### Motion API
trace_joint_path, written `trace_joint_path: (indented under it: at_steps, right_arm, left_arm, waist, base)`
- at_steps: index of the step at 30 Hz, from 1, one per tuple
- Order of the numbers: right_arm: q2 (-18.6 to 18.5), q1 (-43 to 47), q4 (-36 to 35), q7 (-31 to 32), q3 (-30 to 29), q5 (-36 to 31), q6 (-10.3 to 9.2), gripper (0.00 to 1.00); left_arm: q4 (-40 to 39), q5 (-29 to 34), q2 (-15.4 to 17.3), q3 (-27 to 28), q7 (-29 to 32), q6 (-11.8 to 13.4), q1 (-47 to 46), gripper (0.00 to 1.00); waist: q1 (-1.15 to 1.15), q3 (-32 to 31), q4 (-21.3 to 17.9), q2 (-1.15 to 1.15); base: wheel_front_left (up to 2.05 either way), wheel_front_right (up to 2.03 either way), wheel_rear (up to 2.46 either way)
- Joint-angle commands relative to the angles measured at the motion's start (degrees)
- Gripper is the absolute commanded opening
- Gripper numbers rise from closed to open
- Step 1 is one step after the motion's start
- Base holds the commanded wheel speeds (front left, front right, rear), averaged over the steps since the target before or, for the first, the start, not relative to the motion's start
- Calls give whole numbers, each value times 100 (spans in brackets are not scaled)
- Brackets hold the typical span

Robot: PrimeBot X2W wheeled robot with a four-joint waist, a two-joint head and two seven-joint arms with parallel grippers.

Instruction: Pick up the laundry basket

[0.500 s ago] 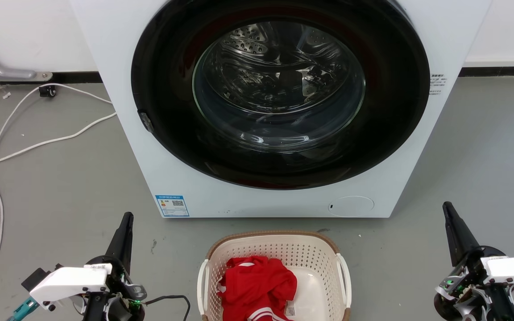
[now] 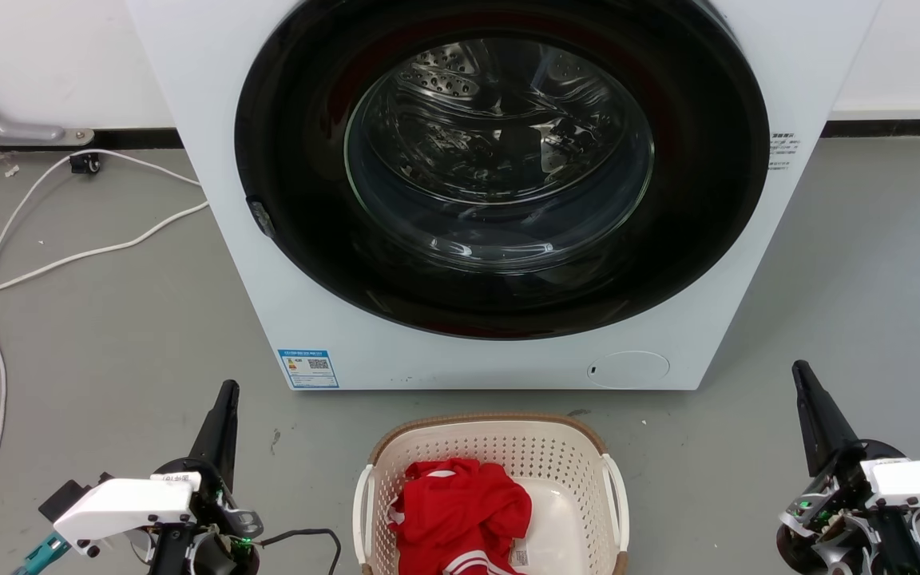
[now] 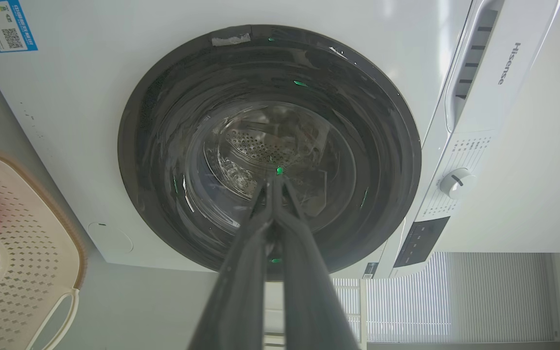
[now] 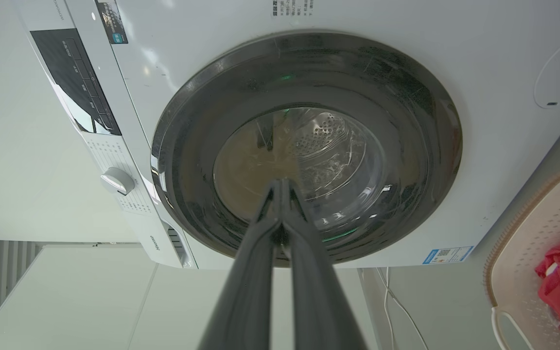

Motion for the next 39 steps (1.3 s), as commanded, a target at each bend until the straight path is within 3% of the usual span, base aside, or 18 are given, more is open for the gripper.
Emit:
trace_joint_path:
  at_steps: [1,5,6,14,22,39]
  right_arm:
    - [16,-70,7,12,-13,-38,2,0]
    - [19,-68,7,17,-17,-38,2,0]
    - [4,-5,0,4,-8,-17,0,100]
    - [14,75,-58,-163,113,-114,1,100]
    - [-36,88,-60,-369,246,-517,1,100]
    - [23,139,-399,-769,179,-3208,1,100]
  left_arm:
    - [11,26,-5,17,22,-18,-51,0]
    - [11,32,-10,24,31,-18,-53,0]
    - [1,6,-8,10,2,0,0,100]
    - [-4,99,-28,-206,-180,-1,-3,100]
    - [-128,572,-34,-318,-366,-2,-29,100]
    - [-523,2738,-49,-607,-756,152,-53,100]
  waist:
    - [0,0,0,0]
    - [0,0,0,0]
    - [0,0,0,0]
    - [0,3,2,0]
    - [0,6,8,0]
    - [0,23,18,0]
  base:
    - [0,0,0]
    - [0,0,0]
    - [0,0,0]
    - [0,0,0]
    - [0,0,0]
    - [0,0,0]
